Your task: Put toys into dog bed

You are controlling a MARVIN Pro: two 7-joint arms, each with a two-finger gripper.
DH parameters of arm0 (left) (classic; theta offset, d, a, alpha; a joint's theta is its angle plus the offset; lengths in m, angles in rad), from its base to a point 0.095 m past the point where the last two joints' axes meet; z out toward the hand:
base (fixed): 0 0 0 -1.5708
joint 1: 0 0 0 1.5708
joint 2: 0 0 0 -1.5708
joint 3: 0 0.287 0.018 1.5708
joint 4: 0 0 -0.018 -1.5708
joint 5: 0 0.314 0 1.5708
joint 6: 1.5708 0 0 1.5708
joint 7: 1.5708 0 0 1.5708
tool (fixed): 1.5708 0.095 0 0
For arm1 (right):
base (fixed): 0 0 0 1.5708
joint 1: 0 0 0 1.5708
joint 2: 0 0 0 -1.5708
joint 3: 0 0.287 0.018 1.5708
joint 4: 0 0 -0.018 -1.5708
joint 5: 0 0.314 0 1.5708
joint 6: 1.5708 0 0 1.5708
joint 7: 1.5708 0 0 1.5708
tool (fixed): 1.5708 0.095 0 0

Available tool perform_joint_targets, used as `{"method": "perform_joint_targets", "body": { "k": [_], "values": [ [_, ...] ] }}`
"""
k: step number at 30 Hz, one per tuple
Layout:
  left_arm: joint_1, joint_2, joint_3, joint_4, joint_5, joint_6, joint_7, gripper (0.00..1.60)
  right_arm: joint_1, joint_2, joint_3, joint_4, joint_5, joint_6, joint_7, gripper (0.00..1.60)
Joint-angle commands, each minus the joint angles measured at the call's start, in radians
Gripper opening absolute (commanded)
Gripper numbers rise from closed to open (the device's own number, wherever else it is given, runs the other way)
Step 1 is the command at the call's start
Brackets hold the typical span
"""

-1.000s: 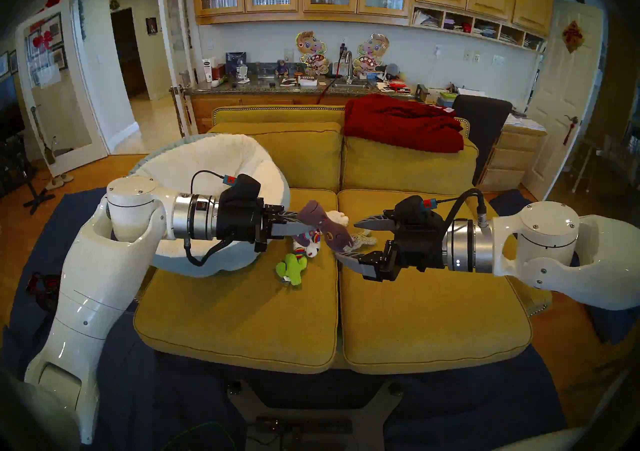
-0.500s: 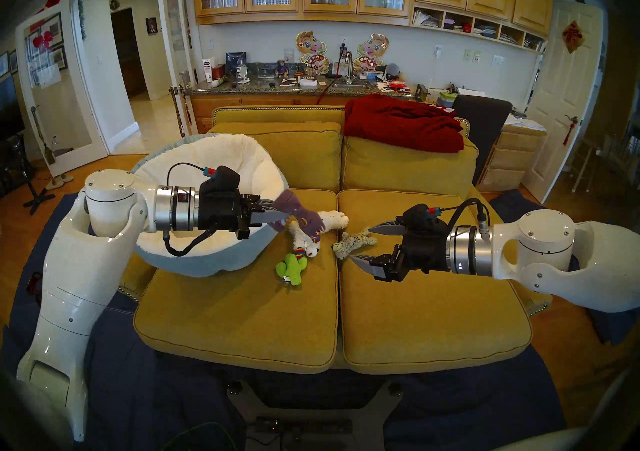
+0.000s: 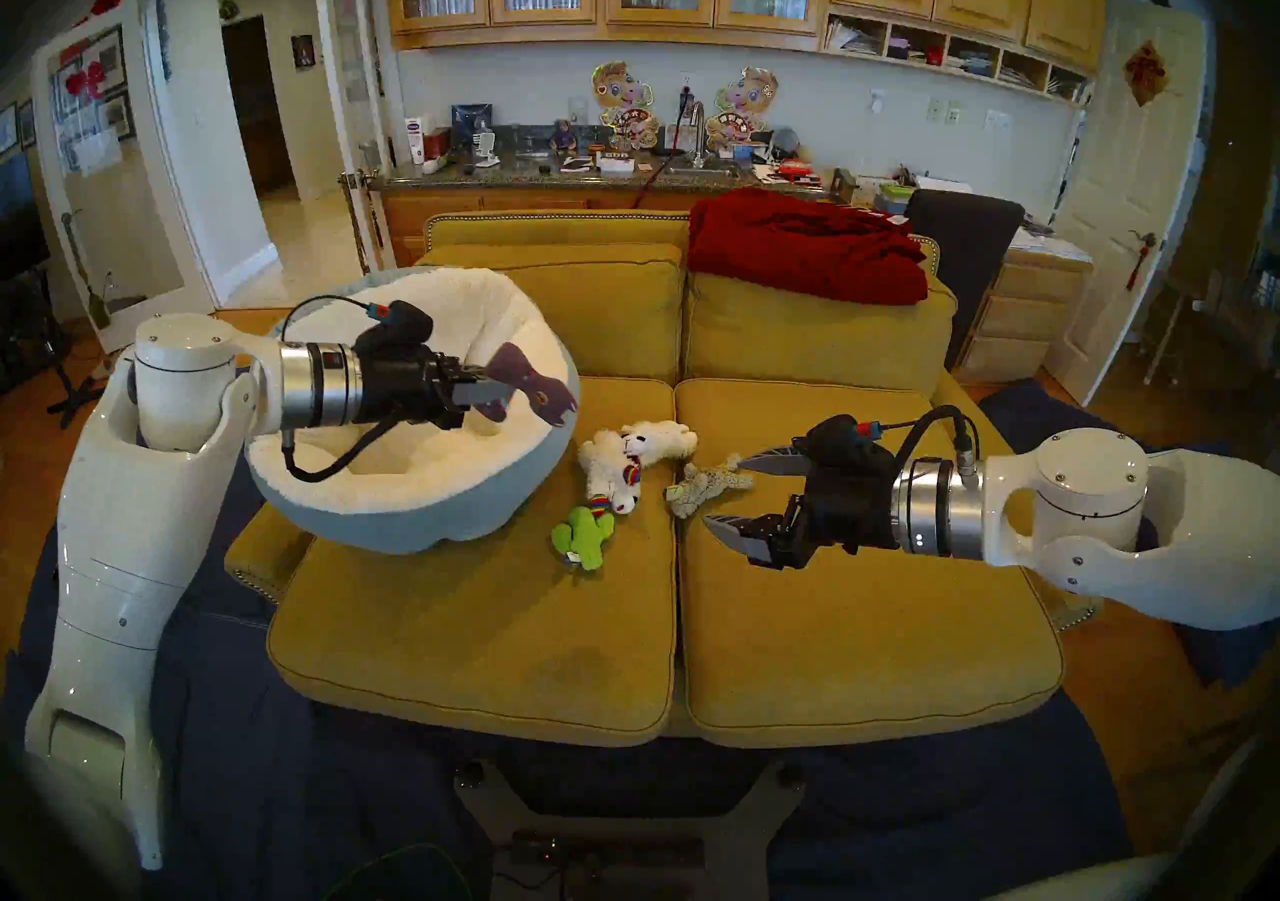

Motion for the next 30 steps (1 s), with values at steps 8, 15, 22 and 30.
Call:
{"method": "perform_joint_targets", "body": {
  "k": [8,15,22,30],
  "values": [
    [-0.093,0.03,-0.025,0.061,0.079,0.067,0.116,0.0,0.064,-0.001,-0.025,-0.006,0.006,-0.037,-0.004,1.6],
    [-0.131,0.028,0.008,0.12,0.129,0.066,0.164,0.0,0.084,-0.001,-0.048,-0.007,0.007,-0.044,-0.006,1.6],
    [-0.166,0.026,0.041,0.174,0.164,0.057,0.195,0.16,0.103,-0.001,-0.069,-0.008,0.008,-0.048,-0.009,1.6],
    [-0.196,0.017,0.077,0.236,0.193,0.037,0.224,0.37,0.127,-0.001,-0.095,-0.009,0.009,-0.053,-0.01,1.6]
  ]
}}
